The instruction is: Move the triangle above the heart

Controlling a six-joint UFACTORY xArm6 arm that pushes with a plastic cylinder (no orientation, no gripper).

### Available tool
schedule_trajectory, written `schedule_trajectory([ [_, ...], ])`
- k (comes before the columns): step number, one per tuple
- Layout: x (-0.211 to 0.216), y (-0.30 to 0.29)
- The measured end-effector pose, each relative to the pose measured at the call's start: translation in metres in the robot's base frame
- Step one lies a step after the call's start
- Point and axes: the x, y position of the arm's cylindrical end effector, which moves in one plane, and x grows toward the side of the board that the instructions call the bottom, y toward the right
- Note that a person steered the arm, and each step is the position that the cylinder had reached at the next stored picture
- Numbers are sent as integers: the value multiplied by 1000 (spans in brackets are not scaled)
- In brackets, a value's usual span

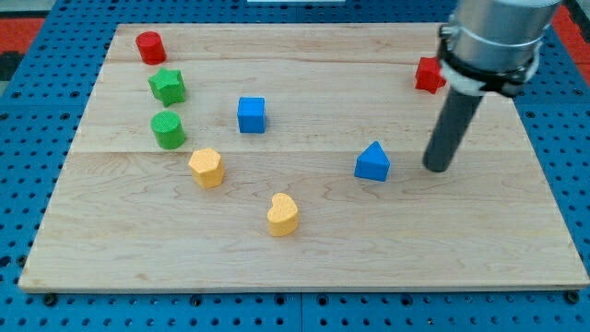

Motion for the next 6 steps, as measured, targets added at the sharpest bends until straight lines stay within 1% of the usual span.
schedule_trajectory([
  [1, 10, -83],
  [2, -15, -140],
  [3, -19, -155],
  [4, 28, -184],
  [5, 39, -226],
  [6, 38, -284],
])
